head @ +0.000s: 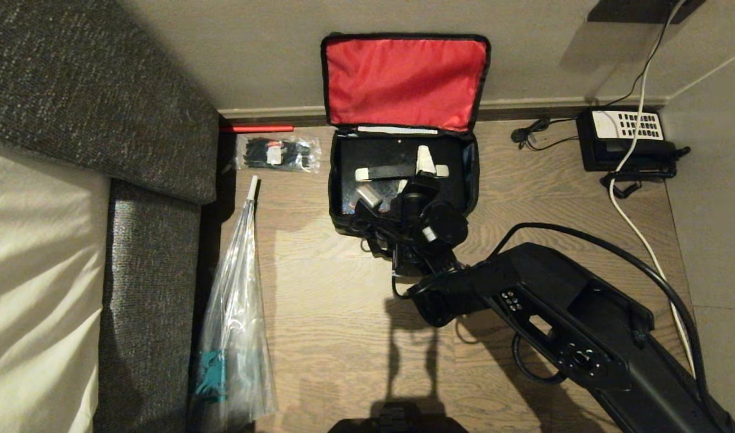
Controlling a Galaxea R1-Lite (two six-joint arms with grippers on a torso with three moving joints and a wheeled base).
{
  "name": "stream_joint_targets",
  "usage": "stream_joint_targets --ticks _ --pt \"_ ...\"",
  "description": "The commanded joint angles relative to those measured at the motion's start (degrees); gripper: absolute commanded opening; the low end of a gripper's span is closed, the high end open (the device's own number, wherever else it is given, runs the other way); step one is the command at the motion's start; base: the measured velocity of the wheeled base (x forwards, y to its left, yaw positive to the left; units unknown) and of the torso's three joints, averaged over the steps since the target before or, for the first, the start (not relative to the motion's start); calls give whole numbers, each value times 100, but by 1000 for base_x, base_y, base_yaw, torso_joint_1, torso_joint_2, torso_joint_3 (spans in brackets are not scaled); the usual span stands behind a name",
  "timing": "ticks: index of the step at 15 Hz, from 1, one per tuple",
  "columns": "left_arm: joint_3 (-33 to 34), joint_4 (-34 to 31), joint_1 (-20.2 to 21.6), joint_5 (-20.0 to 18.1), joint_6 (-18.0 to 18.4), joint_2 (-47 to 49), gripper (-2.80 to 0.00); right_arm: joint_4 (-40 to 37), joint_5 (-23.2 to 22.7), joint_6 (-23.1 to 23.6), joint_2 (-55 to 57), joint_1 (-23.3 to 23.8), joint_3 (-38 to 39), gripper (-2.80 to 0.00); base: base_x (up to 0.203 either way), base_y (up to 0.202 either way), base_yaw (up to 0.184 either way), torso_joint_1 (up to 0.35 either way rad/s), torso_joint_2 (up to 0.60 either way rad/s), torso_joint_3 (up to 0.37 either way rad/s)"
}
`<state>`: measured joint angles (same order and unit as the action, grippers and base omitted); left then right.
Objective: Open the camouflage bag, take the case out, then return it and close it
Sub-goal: Grip the handle
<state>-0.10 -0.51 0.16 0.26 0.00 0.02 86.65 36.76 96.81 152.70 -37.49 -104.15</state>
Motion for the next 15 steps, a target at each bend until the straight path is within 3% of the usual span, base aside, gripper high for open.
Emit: stream_joint_targets --ticks 1,3,9,12,15 --pt "1 -2 2 0 0 -2 -280 93 50 82 57 3 -77 0 0 0 0 0 0 0" --pt "1 7 2 0 0 -2 -280 82 59 84 -79 -2 26 0 0 0 0 0 0 0" --pt "1 6 2 0 0 -2 -280 101 712 104 -483 -281 1192 0 0 0 0 0 0 0" --pt "1 -2 2 0 0 -2 -280 101 1012 114 -683 -412 1296 0 0 0 0 0 0 0" --pt "1 -2 2 0 0 -2 -280 101 1026 119 -830 -426 1291 0 0 0 0 0 0 0"
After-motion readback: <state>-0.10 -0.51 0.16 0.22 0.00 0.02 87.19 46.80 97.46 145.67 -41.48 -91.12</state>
